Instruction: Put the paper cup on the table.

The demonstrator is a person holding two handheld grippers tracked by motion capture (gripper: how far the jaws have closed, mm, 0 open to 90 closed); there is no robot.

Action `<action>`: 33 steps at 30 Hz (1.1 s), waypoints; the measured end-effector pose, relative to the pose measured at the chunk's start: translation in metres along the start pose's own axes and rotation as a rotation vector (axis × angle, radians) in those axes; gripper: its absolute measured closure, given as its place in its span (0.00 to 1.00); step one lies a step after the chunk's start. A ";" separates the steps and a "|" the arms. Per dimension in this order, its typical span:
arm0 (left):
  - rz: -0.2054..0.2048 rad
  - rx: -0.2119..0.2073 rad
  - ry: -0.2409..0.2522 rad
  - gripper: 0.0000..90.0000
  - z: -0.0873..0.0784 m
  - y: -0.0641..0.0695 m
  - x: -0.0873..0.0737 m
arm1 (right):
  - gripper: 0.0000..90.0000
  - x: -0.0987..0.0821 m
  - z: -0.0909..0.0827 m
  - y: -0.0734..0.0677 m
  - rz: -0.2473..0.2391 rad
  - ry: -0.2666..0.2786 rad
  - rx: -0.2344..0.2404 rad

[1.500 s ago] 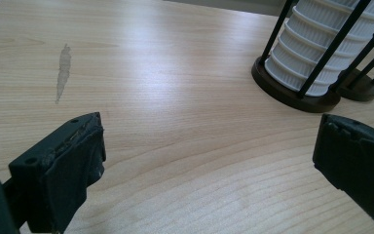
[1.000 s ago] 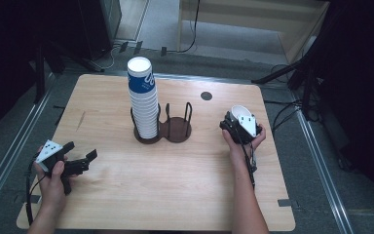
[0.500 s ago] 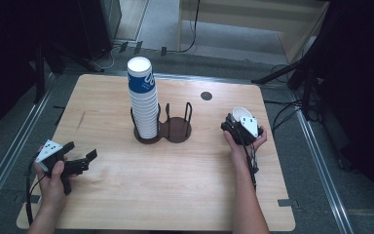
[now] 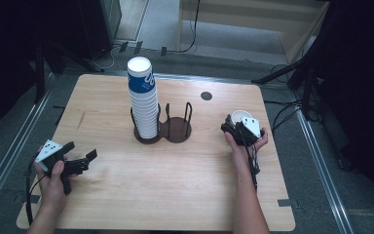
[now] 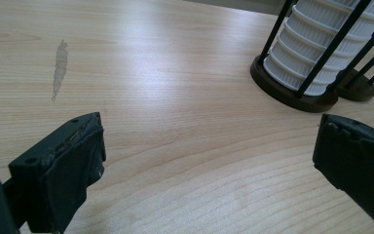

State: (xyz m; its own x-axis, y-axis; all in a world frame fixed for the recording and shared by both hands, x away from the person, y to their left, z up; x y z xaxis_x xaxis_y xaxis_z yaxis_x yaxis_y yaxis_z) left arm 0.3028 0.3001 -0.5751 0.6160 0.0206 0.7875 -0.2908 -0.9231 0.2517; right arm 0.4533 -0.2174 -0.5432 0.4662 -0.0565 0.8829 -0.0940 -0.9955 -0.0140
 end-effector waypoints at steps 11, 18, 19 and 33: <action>-0.002 -0.002 0.000 0.00 0.000 0.000 0.000 | 0.00 0.004 -0.016 0.006 0.005 0.000 0.038; 0.000 -0.001 -0.003 0.00 0.000 0.000 0.000 | 0.00 0.005 -0.033 0.013 0.000 0.021 0.055; 0.000 -0.002 -0.004 0.00 0.000 0.000 0.000 | 0.00 0.004 -0.036 0.014 -0.003 0.026 0.060; -0.003 -0.001 -0.001 0.00 0.000 0.000 0.000 | 0.00 -0.011 -0.072 0.032 0.008 0.060 0.062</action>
Point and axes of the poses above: each handheld gripper's, and its own axes: z roughly forward along the jaws, x roughly out of its top, y roughly to its right, the point moved 6 cm from there along z, roughly forward along the jaws, and after that the axes turned 12 degrees about -y, right-handed, at the moved point
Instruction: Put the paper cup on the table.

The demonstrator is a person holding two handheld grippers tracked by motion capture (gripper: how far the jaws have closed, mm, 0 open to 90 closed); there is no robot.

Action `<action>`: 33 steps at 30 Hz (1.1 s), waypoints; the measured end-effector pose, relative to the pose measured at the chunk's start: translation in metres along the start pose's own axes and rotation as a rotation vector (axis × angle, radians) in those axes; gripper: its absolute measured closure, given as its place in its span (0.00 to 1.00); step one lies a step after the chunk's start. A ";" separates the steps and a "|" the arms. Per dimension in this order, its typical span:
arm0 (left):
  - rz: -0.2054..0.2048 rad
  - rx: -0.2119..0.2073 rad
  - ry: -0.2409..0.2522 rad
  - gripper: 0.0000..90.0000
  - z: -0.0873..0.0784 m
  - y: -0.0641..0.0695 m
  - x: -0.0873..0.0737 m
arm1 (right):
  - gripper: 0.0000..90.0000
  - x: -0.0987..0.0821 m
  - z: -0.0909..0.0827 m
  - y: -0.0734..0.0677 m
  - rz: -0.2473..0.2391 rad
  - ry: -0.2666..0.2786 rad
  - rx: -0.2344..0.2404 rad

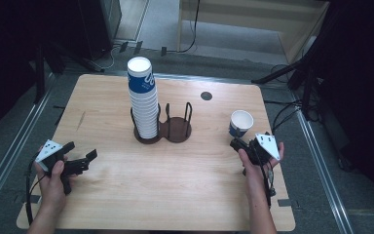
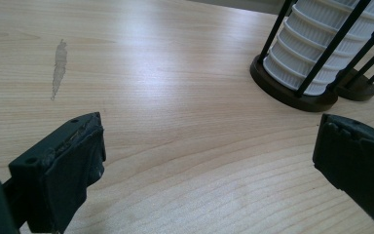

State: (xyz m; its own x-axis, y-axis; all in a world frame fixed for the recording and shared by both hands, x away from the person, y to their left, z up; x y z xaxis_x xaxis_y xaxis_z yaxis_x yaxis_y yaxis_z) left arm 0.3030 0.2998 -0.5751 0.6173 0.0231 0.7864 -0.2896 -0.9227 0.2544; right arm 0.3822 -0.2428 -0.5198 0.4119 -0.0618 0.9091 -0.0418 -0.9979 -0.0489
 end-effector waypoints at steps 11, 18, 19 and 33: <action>0.001 -0.001 -0.002 0.00 0.000 0.000 0.000 | 0.00 -0.016 -0.021 0.013 -0.019 -0.002 -0.015; 0.002 0.000 -0.001 0.00 0.000 0.000 0.000 | 0.00 -0.026 -0.033 0.021 -0.026 -0.005 -0.024; 0.003 -0.001 -0.003 0.00 0.000 0.000 0.000 | 0.00 -0.027 -0.035 0.022 -0.028 -0.007 -0.025; -0.001 0.000 0.001 0.00 0.000 0.000 0.000 | 0.00 -0.042 -0.057 0.048 -0.029 -0.017 -0.059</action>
Point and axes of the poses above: each handheld gripper's, and its own axes: z roughly forward along the jaws, x roughly out of its top, y roughly to its right, the point moved 6 cm from there along z, roughly forward along the jaws, and after that the axes turned 12 degrees about -y, right-handed, at the moved point
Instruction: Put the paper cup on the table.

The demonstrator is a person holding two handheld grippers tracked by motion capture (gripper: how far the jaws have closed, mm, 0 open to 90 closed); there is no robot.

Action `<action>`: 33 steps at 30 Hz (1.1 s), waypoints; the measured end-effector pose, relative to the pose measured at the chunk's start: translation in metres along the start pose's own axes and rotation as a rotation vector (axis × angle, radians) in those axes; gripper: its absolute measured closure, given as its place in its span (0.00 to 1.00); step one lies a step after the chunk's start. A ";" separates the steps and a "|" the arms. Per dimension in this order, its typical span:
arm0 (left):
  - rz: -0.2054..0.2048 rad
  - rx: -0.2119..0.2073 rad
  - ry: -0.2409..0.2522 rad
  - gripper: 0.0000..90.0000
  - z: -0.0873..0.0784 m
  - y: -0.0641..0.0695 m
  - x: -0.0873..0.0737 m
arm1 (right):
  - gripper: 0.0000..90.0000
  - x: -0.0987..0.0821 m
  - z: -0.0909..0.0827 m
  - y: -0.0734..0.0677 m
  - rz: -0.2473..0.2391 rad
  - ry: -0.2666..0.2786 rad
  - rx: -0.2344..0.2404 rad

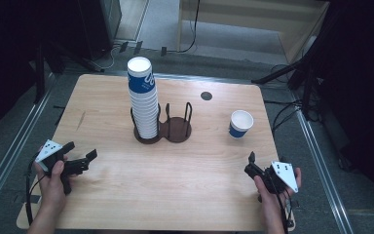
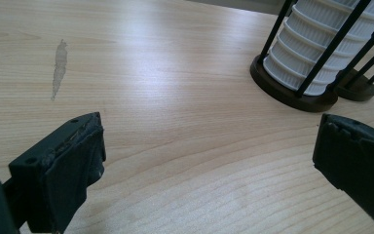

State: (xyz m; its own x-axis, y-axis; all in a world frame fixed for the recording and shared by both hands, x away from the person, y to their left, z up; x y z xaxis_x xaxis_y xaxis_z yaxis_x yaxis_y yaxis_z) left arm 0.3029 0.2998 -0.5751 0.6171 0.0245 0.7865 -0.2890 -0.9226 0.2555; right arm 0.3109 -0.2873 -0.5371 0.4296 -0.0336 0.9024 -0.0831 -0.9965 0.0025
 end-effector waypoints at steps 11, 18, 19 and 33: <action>0.003 0.004 0.001 0.00 0.000 0.000 0.000 | 0.00 -0.016 -0.013 0.024 0.004 -0.016 -0.035; -0.004 0.003 0.005 0.00 -0.001 -0.001 0.000 | 0.00 -0.025 -0.019 0.038 0.011 -0.026 -0.057; -0.003 0.003 0.005 0.00 -0.001 -0.001 0.000 | 0.00 -0.026 -0.020 0.040 0.009 -0.025 -0.060; -0.005 0.004 0.006 0.00 -0.001 -0.001 0.000 | 0.00 -0.037 -0.032 0.061 0.012 -0.025 -0.086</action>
Point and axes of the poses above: each handheld gripper's, and its own axes: z roughly forward along the jaws, x roughly out of its top, y roughly to its right, the point moved 6 cm from there along z, roughly forward along the jaws, and after that the axes turned 12 degrees about -y, right-handed, at the moved point
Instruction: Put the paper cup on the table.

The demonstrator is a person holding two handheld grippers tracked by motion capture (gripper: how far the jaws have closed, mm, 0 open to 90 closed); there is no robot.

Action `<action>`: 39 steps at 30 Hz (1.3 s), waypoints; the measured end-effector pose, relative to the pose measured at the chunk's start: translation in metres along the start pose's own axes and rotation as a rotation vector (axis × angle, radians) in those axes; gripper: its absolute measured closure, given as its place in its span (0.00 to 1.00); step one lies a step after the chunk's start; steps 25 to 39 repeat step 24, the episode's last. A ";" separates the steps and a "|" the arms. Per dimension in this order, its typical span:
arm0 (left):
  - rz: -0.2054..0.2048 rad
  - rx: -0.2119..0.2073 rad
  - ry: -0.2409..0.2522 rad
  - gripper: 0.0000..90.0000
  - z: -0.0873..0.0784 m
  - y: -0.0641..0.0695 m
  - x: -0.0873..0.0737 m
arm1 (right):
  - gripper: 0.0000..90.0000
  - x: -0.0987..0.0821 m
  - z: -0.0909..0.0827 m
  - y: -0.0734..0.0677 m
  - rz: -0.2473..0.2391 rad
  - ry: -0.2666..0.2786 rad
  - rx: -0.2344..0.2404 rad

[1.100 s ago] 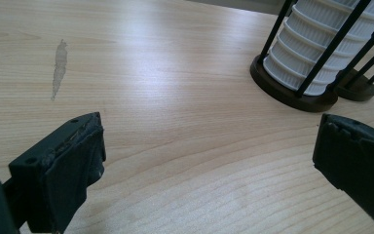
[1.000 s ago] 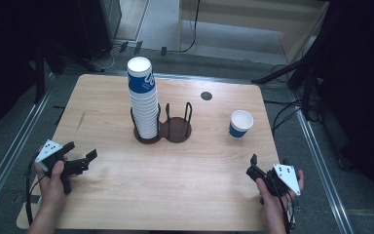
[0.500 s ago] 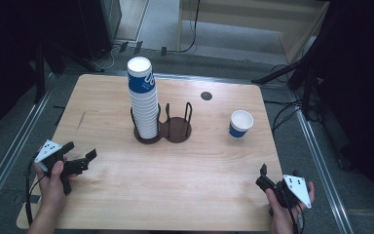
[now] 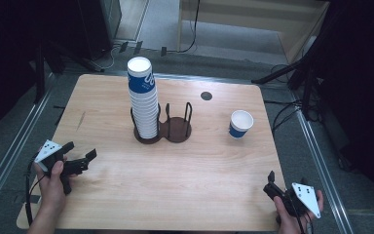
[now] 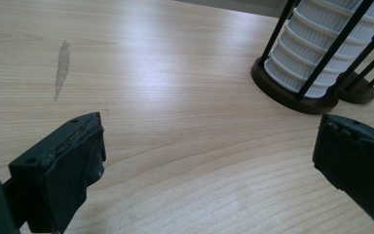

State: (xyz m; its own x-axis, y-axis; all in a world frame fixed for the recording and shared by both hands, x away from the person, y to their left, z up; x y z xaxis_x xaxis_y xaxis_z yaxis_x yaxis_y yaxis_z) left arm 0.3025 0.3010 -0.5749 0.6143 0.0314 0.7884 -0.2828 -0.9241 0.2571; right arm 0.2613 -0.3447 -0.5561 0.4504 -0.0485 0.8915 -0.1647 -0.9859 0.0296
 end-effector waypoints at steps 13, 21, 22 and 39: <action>-0.005 -0.003 0.001 0.00 0.000 0.000 0.000 | 0.00 -0.007 -0.002 0.004 -0.013 0.000 0.011; -0.009 -0.004 -0.002 0.00 0.001 0.000 0.000 | 0.09 -0.010 0.001 0.000 -0.054 -0.060 -0.035; -0.009 -0.005 -0.002 0.00 0.001 0.000 0.000 | 0.09 -0.010 0.001 0.000 -0.062 -0.059 -0.034; -0.011 -0.005 -0.002 0.00 0.001 0.000 0.000 | 0.07 -0.010 0.001 0.000 -0.058 -0.071 -0.044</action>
Point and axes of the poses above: each handheld gripper's, and its own axes: z roughly forward along the jaws, x roughly out of its top, y roughly to its right, the point moved 6 cm from there along z, roughly forward along the jaws, and after that the axes turned 12 degrees about -y, right-handed, at the moved point
